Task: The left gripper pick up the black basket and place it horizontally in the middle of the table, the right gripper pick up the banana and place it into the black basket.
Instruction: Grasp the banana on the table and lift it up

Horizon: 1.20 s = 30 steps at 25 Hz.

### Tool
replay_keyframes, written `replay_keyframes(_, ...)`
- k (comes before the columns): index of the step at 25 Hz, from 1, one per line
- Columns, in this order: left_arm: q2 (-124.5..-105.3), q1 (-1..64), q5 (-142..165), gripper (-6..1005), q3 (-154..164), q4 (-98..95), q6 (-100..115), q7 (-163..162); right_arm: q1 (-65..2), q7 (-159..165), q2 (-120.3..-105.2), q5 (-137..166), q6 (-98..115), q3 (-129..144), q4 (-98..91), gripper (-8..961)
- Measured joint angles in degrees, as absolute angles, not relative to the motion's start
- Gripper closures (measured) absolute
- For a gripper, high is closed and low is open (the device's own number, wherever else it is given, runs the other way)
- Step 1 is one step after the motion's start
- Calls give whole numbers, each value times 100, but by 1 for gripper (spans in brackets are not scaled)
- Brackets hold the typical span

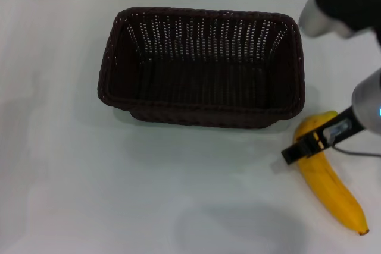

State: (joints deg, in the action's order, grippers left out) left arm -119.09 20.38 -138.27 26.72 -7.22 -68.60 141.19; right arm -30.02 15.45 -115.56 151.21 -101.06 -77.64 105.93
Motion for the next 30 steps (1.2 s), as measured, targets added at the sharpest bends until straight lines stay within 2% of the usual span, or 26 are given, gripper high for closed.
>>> replay_keyframes(9, -11911, 2063, -13892, 287, 2672, -712, -6812, 14121, -2829, 1611, -11542, 15355, -9502, -7406, 9948, 170)
replay_keyframes(26, -11896, 2091, -13997, 287, 2672, -744, -6696, 14124, -2916, 1556, -11553, 15468, -9002, -7250, 9191, 170)
replay_keyframes(30, -11894, 2093, -14025, 287, 2672, -745, -6695, 14124, -3005, 1538, -11555, 15430, -9011, -7256, 8911, 263)
